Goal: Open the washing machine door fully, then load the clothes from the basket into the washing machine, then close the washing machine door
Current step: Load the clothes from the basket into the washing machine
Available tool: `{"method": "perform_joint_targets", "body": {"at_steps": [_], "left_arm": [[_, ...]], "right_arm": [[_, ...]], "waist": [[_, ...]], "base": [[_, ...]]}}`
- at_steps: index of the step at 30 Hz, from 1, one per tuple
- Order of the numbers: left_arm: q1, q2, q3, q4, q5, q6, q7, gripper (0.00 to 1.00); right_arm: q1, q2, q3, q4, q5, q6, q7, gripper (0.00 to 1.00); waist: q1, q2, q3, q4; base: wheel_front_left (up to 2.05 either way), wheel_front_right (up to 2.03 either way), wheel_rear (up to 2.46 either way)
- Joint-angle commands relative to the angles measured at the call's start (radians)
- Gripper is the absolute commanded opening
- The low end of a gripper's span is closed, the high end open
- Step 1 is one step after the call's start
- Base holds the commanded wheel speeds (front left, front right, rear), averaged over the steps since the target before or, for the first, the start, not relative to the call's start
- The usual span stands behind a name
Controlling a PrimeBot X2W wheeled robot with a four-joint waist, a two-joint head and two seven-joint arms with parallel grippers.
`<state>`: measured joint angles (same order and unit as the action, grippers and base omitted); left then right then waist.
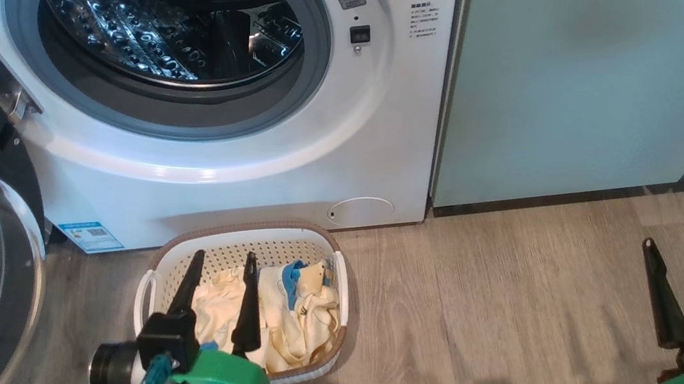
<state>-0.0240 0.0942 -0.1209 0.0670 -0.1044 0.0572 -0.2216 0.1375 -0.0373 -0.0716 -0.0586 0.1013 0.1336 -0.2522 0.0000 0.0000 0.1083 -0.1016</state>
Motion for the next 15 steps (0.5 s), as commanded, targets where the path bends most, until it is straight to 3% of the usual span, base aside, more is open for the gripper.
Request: {"method": "perform_joint_targets", "body": {"at_steps": [1, 6, 15], "left_arm": [[-0.038, 0.018, 0.030, -0.034, -0.006, 0.008, -0.011, 1.00], [-0.046, 0.020, 0.007, -0.021, -0.001, 0.001, -0.004, 1.00], [-0.123, 0.006, -0.077, 0.126, -0.032, -0.081, 0.104, 1.00]], "right_arm": [[-0.036, -0.013, 0.018, -0.031, 0.005, -0.003, -0.010, 1.00], [-0.032, -0.013, 0.018, -0.034, 0.007, -0.003, -0.010, 1.00], [-0.048, -0.013, 0.022, -0.044, 0.017, -0.003, -0.010, 1.00]], "waist": [[0.0000, 0.0000, 0.000, -0.001], [0.0000, 0.0000, 0.003, -0.002], [0.0000, 0.0000, 0.063, -0.005]], "base": [[0.00, 0.00, 0.00], [0.00, 0.00, 0.00], [0.00, 0.00, 0.00]]}}
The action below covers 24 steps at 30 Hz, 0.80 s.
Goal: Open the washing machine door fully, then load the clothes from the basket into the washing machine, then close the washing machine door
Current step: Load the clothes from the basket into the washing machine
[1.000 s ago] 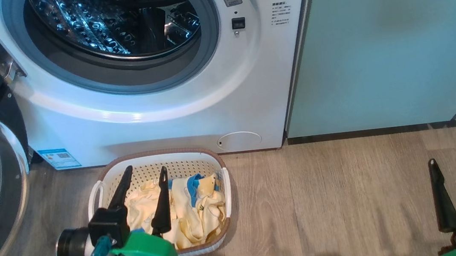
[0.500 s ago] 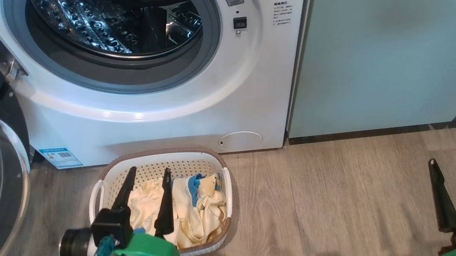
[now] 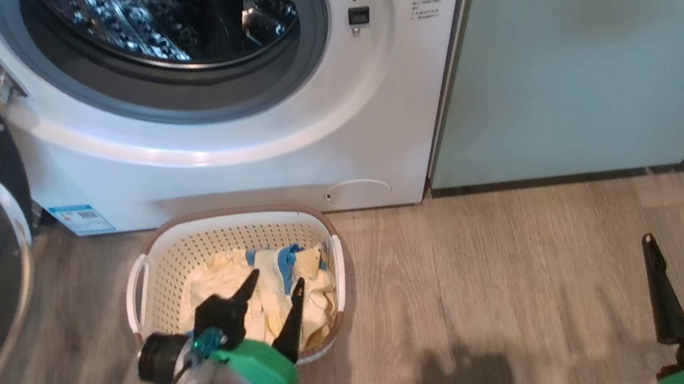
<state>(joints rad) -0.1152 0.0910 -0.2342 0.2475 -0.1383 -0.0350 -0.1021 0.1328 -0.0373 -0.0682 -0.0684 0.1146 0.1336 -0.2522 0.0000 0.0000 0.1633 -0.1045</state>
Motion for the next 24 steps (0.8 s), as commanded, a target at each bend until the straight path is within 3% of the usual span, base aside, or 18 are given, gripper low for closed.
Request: {"method": "perform_joint_targets", "body": {"at_steps": [1, 7, 14, 24], "left_arm": [[-0.048, 0.006, 0.029, -0.022, -0.009, -0.002, 0.001, 1.00], [-0.170, -0.011, -0.001, 0.202, -0.067, -0.051, 0.064, 1.00], [-0.353, -0.011, -0.009, 0.463, -0.116, -0.080, 0.058, 1.00], [-0.588, 0.061, 0.022, 0.707, -0.179, -0.092, 0.013, 1.00]], "right_arm": [[-0.048, -0.013, 0.020, -0.035, 0.005, -0.003, -0.010, 1.00], [-0.087, -0.013, 0.027, -0.043, 0.025, -0.003, -0.010, 1.00], [-0.149, -0.013, 0.033, -0.063, 0.060, -0.003, -0.010, 1.00], [-0.250, -0.013, 0.073, -0.101, 0.124, -0.003, -0.010, 1.00]], "waist": [[0.0000, 0.0000, 0.021, -0.004], [0.0000, 0.0000, 0.126, -0.040], [0.0000, 0.0000, 0.286, -0.094], [0.0000, 0.0000, 0.538, -0.174]], "base": [[0.00, 0.00, 0.00], [0.00, 0.00, 0.00], [0.00, 0.00, 0.00], [0.00, 0.00, 0.00]]}}
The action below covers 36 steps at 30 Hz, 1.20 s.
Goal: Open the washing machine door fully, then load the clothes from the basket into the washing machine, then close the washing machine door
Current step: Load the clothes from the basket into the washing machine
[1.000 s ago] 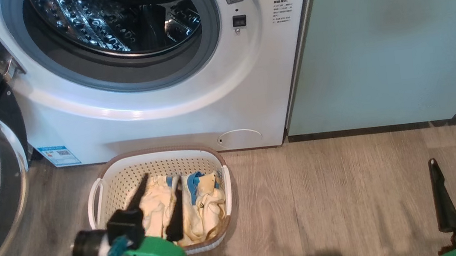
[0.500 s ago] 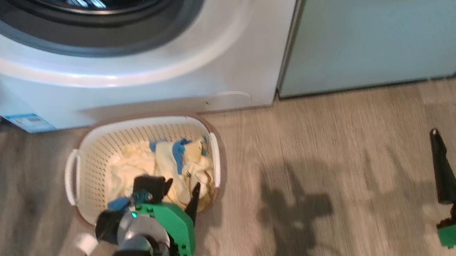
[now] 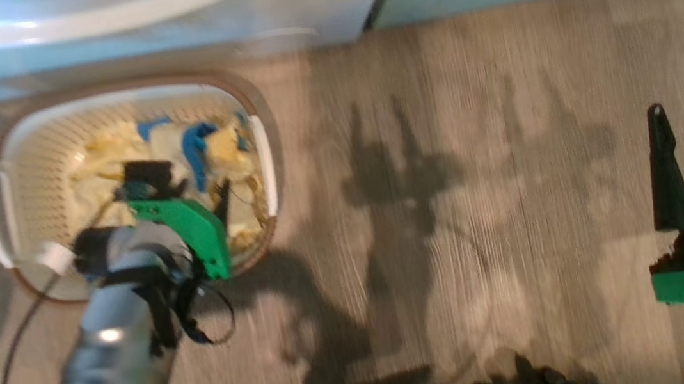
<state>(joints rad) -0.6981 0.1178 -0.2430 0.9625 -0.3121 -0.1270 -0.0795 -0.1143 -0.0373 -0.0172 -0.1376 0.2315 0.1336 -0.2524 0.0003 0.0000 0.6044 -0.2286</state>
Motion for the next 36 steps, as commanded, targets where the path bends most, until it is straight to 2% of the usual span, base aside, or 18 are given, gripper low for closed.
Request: {"method": "perform_joint_targets", "body": {"at_steps": [1, 6, 12, 19, 26, 27, 28, 29, 36], "left_arm": [[-0.024, 0.044, 0.030, 0.010, -0.009, -0.001, -0.009, 1.00], [-0.115, 0.082, 0.023, 0.075, -0.036, -0.003, -0.013, 1.00], [-0.182, 0.118, -0.019, 0.115, -0.089, -0.003, -0.009, 1.00], [-0.250, 0.177, -0.062, 0.159, -0.138, -0.003, 0.012, 1.00], [-0.298, 0.212, -0.079, 0.230, -0.140, -0.002, 0.032, 1.00], [-0.302, 0.212, -0.085, 0.241, -0.135, 0.001, 0.032, 0.75], [-0.306, 0.210, -0.087, 0.251, -0.135, 0.003, 0.034, 0.12], [-0.308, 0.207, -0.090, 0.260, -0.135, 0.005, 0.037, 0.00], [-0.311, 0.189, -0.116, 0.288, -0.130, 0.004, 0.029, 0.00]], "right_arm": [[-0.009, -0.013, 0.024, -0.035, 0.013, -0.003, -0.009, 1.00], [-0.033, -0.013, 0.032, -0.046, 0.032, -0.003, -0.009, 1.00], [-0.061, -0.013, 0.044, -0.046, 0.052, -0.003, -0.009, 1.00], [-0.069, -0.013, 0.069, -0.063, 0.069, -0.003, -0.009, 1.00], [-0.061, -0.013, 0.086, -0.087, 0.082, -0.003, -0.009, 1.00], [-0.057, -0.013, 0.087, -0.089, 0.083, -0.003, -0.009, 1.00], [-0.053, -0.013, 0.087, -0.092, 0.083, -0.003, -0.009, 1.00], [-0.049, -0.013, 0.089, -0.093, 0.083, -0.003, -0.009, 1.00], [-0.051, -0.013, 0.091, -0.091, 0.088, -0.003, -0.009, 1.00]], "waist": [[-0.0003, 0.0000, 0.120, -0.056], [-0.0003, 0.0000, 0.224, -0.074], [-0.0003, 0.0000, 0.297, -0.099], [-0.0003, 0.0000, 0.360, -0.135], [-0.0003, 0.0000, 0.391, -0.168], [-0.0003, 0.0000, 0.392, -0.169], [-0.0003, 0.0000, 0.392, -0.169], [-0.0003, 0.0000, 0.392, -0.170], [-0.0003, 0.0000, 0.388, -0.173]], "base": [[0.00, 0.00, 0.00], [0.00, 0.00, 0.00], [0.00, 0.00, 0.00], [0.00, 0.00, 0.00], [0.00, 0.00, 0.00], [0.00, 0.00, 0.00], [0.00, 0.00, 0.00], [0.00, 0.00, 0.00], [0.00, 0.00, 0.00]]}}
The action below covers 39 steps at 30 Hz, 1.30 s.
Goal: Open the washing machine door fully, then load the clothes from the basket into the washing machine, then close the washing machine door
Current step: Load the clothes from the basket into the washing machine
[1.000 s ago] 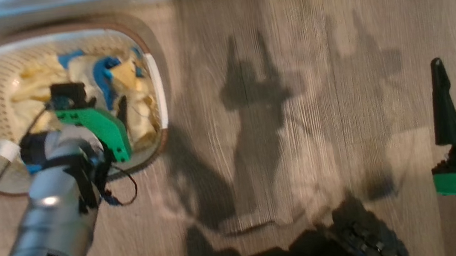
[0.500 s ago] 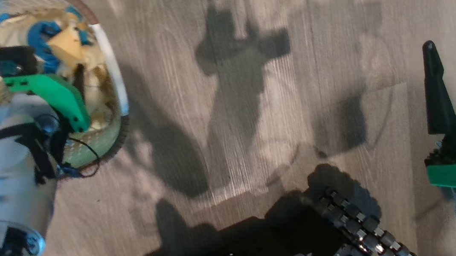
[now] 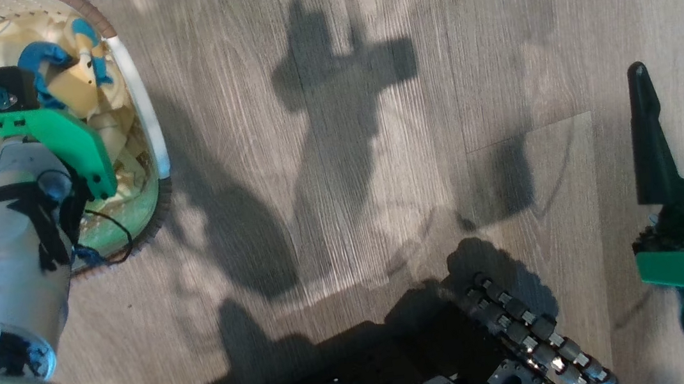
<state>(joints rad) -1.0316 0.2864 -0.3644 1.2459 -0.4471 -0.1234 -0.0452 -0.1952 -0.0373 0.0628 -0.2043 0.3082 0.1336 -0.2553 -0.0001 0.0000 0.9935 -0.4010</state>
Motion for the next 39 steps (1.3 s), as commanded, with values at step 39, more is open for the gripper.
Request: {"method": "perform_joint_targets", "body": {"at_steps": [39], "left_arm": [[0.508, -0.061, 0.077, -0.725, 0.140, 0.155, -0.216, 0.00]], "right_arm": [[0.119, -0.013, -0.083, 0.119, -0.133, -0.003, -0.006, 1.00]], "waist": [[0.0001, 0.0000, -0.591, 0.259]], "base": [[0.00, 0.00, 0.00]]}}
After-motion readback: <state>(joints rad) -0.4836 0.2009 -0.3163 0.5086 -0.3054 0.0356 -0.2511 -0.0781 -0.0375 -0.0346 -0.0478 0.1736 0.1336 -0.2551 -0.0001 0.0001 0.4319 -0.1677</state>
